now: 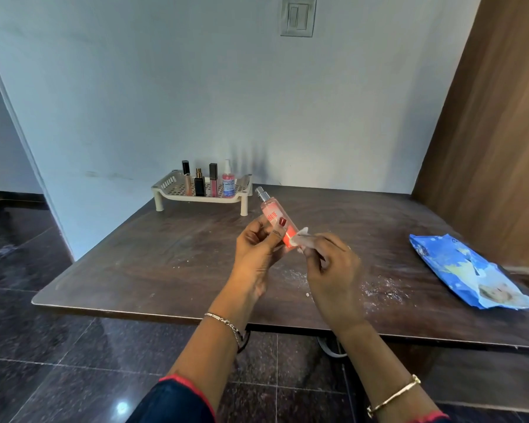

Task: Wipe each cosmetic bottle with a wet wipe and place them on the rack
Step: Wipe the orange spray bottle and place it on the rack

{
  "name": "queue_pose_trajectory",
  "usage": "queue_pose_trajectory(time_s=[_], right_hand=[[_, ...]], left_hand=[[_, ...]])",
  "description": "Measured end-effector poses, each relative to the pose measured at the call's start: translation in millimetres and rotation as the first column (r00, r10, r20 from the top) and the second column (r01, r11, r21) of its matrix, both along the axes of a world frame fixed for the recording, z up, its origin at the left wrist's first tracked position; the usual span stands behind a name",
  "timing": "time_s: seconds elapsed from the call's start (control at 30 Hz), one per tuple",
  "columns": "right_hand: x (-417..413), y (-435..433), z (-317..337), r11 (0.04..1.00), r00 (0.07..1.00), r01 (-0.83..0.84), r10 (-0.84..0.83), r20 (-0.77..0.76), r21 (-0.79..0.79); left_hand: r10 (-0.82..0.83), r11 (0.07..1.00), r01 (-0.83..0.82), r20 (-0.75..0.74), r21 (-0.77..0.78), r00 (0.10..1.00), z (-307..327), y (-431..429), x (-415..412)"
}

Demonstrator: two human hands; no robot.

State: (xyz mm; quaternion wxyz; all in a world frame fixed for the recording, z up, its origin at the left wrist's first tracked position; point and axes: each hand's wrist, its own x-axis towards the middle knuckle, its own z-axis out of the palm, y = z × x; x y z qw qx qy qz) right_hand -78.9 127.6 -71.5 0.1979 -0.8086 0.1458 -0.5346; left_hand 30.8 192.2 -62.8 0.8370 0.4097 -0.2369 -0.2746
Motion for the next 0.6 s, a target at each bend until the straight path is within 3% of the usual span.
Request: queue_pose_trajectory(time_s=[0.37, 0.6], right_hand=[[34, -9, 31, 0.975, 0.998, -0.05, 0.057, -0.029, 0.215], [11, 4, -7, 0.992, 0.991, -0.052, 0.066, -0.119, 0.119]], left_hand=[[-0.165, 0.984, 0.16, 0.071, 0.08, 0.984, -13, 7, -5], [-0.169, 0.986, 0.168, -0.127, -0.02, 0.977, -15, 6, -7]])
